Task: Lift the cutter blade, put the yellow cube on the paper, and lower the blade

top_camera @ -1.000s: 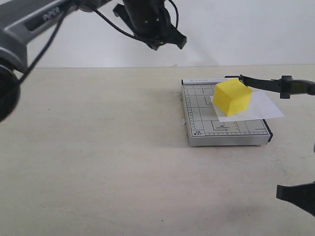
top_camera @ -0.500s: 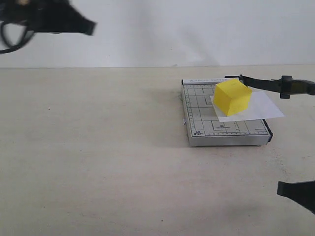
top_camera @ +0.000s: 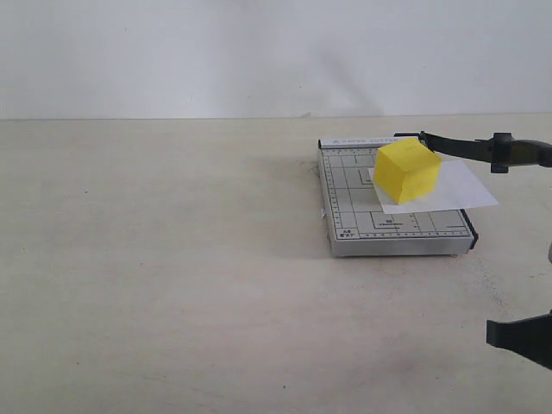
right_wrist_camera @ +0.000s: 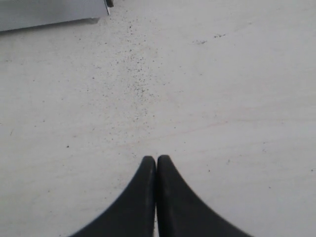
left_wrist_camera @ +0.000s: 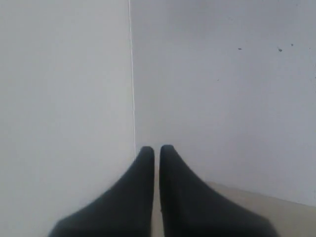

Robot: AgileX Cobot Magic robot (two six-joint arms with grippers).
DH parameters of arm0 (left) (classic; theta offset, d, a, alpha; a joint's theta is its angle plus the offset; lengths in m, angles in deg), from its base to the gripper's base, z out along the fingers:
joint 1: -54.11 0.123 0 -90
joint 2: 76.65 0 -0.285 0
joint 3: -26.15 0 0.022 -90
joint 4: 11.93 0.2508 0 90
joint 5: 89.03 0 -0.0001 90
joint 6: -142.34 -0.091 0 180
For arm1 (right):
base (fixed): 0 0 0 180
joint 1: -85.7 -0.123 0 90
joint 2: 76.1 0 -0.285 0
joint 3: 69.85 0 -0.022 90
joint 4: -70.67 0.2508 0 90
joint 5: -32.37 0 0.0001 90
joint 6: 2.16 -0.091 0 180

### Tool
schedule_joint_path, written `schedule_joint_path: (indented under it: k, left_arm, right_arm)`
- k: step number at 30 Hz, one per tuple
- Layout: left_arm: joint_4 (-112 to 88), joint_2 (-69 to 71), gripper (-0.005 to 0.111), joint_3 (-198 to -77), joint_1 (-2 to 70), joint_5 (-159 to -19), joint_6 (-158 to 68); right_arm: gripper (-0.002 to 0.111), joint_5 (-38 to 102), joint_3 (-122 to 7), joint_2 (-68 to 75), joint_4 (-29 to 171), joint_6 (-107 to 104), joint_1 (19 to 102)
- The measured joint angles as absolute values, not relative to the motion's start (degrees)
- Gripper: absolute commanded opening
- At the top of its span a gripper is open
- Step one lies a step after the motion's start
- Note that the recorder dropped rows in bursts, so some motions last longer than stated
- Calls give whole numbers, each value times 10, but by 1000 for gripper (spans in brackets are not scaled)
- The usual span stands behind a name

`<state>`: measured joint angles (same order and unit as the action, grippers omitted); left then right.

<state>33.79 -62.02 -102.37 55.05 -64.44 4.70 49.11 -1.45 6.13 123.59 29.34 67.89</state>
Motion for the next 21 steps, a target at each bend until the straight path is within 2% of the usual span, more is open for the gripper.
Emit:
schedule_joint_path:
  k: [11, 21]
  left_arm:
    - [237, -634, 4, -790, 550, -761, 72]
    - [222, -633, 4, -768, 550, -801, 88]
  right_arm:
    - [0, 457, -15, 61, 1225, 300, 679]
    - [0, 454, -15, 61, 1221, 313, 679]
